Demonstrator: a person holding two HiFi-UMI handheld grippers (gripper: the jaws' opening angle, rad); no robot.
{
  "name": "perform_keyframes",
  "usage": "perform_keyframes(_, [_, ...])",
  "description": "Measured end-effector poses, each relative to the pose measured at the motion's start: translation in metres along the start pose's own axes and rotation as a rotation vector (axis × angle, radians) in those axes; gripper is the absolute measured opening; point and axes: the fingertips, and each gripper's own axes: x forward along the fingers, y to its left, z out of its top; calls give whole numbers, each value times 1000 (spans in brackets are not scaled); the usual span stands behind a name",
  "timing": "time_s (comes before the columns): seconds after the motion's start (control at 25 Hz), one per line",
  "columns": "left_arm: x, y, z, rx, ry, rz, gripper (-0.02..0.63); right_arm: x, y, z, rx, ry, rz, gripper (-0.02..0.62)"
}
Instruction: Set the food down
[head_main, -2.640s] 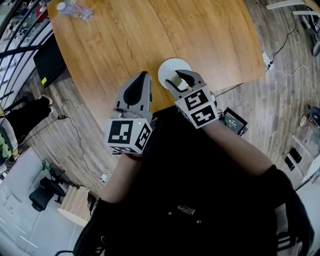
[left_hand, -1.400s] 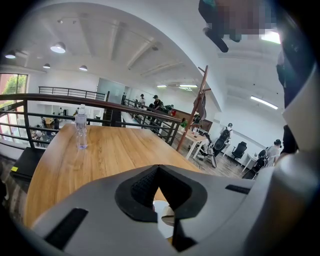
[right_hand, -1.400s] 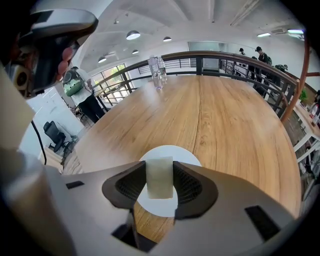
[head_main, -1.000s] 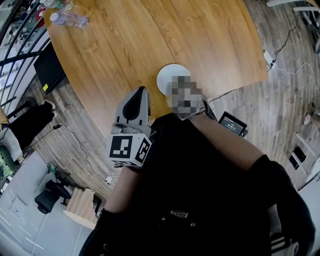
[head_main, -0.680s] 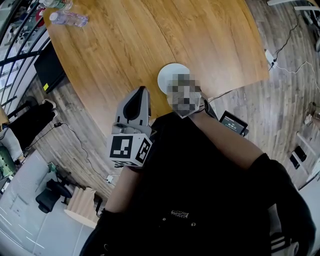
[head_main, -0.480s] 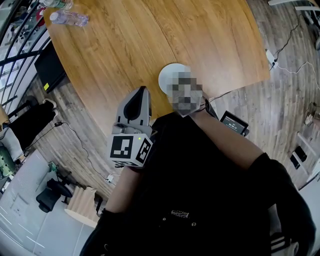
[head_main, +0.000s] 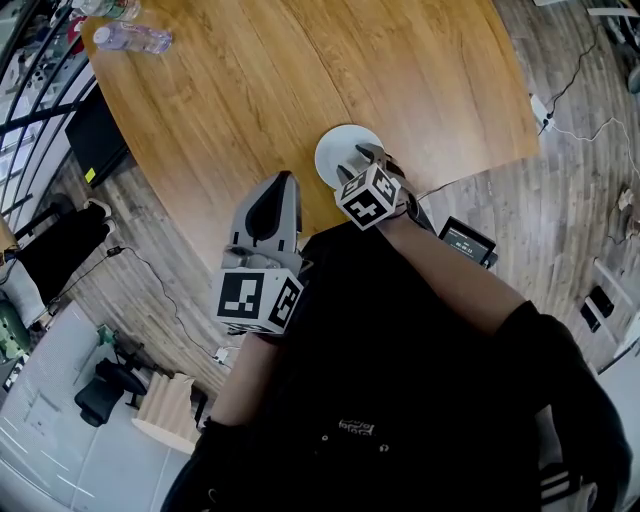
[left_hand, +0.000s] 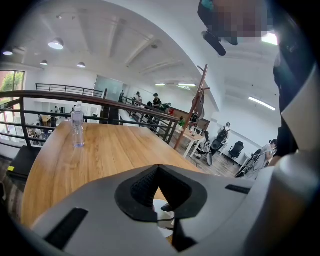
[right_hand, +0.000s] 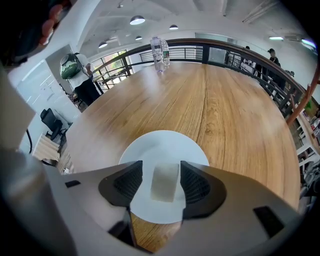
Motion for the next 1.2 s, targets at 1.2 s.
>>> perform_keyframes(1.2, [-12, -31, 74, 71, -182, -185, 5, -197, -14, 134, 73, -567, 320, 20])
